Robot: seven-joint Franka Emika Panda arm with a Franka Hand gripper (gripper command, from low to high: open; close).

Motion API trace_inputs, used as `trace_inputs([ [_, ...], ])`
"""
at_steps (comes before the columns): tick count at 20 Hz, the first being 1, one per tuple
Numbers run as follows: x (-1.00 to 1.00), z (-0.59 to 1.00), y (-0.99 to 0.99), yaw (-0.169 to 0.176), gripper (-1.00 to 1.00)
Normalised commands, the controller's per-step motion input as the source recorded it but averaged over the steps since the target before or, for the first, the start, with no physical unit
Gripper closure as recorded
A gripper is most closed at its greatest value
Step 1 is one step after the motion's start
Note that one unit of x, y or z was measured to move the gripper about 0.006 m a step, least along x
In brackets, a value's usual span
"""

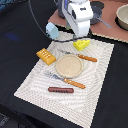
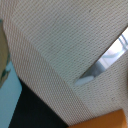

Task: Interact with the objects in diverse but meaningful ways.

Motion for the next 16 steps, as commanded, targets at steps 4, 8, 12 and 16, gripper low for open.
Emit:
trace_inputs([
  [4,-0.74,0.65,0.16,-0.019,-1.0],
  [8,-0.79,0.41,0.18,-0.01,-1.0],
  [12,-0.8,0.18,0.08,0.0,-1.0],
  [16,-0.83,-0.08,0.0,0.0,-1.0],
])
